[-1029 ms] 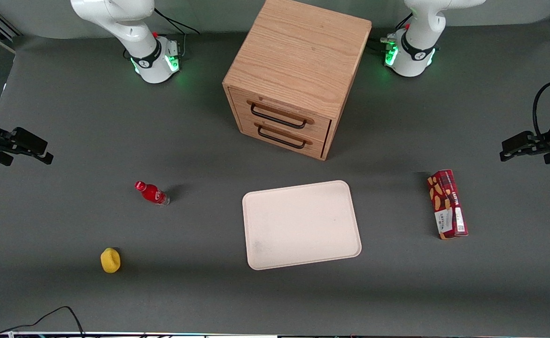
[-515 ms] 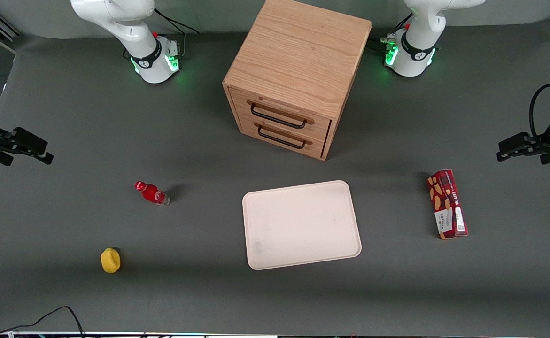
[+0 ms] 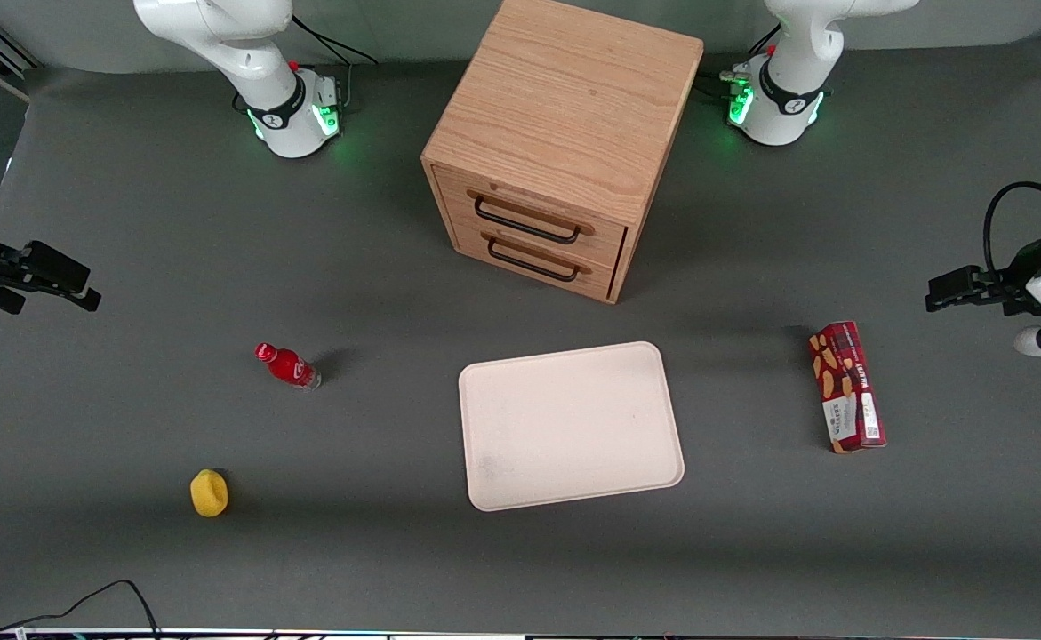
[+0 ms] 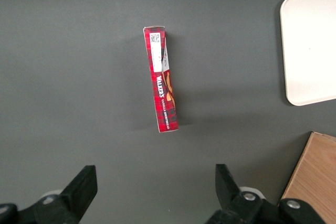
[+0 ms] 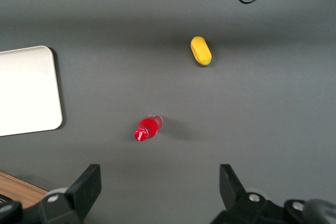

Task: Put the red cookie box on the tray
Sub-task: 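Move the left gripper down toward the upright red cookie box, then close the left gripper around the red cookie box and lift it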

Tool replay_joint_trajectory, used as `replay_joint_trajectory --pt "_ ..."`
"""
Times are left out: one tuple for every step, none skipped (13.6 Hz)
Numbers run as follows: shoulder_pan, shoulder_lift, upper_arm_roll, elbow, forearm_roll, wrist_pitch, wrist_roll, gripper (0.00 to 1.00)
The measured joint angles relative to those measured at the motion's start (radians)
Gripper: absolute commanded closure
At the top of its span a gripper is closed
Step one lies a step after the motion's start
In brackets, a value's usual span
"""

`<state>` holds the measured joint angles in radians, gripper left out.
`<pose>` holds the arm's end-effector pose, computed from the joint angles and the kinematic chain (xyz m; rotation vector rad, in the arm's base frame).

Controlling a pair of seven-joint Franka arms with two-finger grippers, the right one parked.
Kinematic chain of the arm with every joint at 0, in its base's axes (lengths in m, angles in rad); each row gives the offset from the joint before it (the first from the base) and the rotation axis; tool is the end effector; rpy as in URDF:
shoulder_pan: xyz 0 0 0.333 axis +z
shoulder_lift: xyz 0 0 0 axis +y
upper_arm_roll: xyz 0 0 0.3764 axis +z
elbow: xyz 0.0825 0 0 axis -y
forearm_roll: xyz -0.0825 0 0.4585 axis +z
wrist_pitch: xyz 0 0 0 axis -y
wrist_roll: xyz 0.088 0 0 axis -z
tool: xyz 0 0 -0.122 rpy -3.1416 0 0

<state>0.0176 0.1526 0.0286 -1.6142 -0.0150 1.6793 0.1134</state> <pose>0.6809 0.0286 0.5549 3.1196 -0.1015 -0.1348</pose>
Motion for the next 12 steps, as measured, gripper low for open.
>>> replay_joint_trajectory --pt "0.000 0.009 0.000 -0.034 0.000 0.052 0.000 0.00" --pt "0.001 0.025 0.000 -0.085 -0.001 0.129 -0.001 0.00" --pt "0.001 0.049 0.001 -0.144 -0.002 0.222 -0.004 0.00" --pt "0.002 0.079 0.002 -0.202 -0.005 0.318 -0.006 0.00" --pt "0.006 0.113 0.003 -0.245 -0.009 0.392 -0.008 0.00" --pt "0.012 0.148 0.004 -0.270 -0.011 0.446 -0.009 0.00" --pt "0.018 0.185 0.004 -0.281 -0.013 0.496 -0.009 0.04" --pt "0.020 0.220 0.005 -0.287 -0.015 0.544 -0.010 0.06" --pt "0.020 0.252 0.003 -0.290 -0.017 0.590 -0.016 0.08" --pt "0.019 0.283 0.000 -0.292 -0.018 0.639 -0.036 0.19" --pt "0.015 0.309 -0.005 -0.298 -0.018 0.692 -0.072 0.43" --pt "0.004 0.330 -0.011 -0.307 -0.018 0.743 -0.110 0.77"
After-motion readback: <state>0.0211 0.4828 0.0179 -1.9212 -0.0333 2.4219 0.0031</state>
